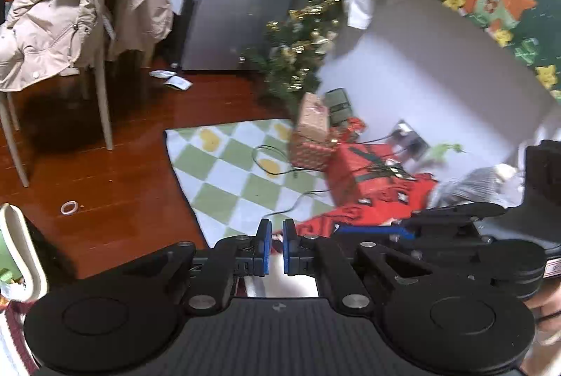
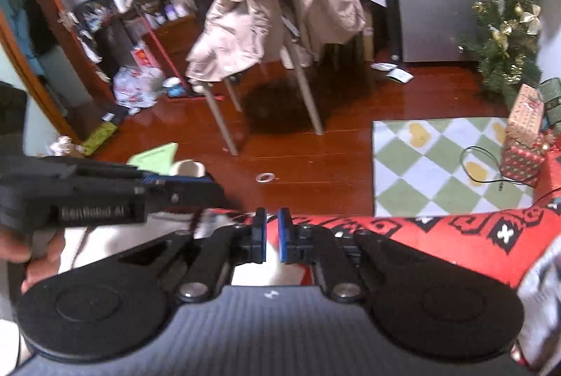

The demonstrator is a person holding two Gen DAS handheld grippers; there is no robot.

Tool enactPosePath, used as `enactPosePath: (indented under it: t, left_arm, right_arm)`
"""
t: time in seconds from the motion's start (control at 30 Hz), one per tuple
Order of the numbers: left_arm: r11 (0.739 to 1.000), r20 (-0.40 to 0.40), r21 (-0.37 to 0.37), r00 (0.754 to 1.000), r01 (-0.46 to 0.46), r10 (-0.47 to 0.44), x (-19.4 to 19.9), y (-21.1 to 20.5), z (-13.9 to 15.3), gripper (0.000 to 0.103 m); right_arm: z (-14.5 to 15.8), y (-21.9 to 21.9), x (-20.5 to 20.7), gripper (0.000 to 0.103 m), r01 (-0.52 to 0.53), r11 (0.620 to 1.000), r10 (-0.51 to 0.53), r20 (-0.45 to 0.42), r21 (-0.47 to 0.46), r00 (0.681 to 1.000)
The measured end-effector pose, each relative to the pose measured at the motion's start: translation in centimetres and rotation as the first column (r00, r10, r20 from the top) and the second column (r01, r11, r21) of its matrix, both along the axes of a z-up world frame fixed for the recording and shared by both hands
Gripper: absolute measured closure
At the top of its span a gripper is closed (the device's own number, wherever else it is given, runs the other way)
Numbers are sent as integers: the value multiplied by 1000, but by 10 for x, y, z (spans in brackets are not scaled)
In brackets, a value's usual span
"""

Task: Fold clothes
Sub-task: 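Move both grippers around to the neckline side of the vest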

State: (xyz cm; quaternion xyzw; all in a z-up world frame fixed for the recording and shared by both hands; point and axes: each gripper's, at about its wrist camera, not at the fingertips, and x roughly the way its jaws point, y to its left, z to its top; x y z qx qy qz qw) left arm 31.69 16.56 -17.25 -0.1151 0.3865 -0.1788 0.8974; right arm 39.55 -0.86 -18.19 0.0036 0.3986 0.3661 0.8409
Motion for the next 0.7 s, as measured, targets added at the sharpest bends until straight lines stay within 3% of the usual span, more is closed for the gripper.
enactPosePath:
  t: [0.2,0.47,0.53,0.7]
  left_arm:
    - [996,-32,55,997,68,-66,-48,7,-12,98]
    - [997,-35,72,998,-42,45,-47,25,-30,98]
    - [994,-27,75,996,-82,85,-40,32,-27,98]
    - [990,-37,74,991,-123,126,-40,63,-10,98]
  right_arm:
    - [-8,11,-45,96,-227,960,234,25,-163,972]
    - [-12,48,-11,101,-199,964,214,73,-177,974]
    - [-9,63,-1,97,-174,958,197,80,-227,977]
    - [15,76,-1,93,-168,975,179,66,-147,982]
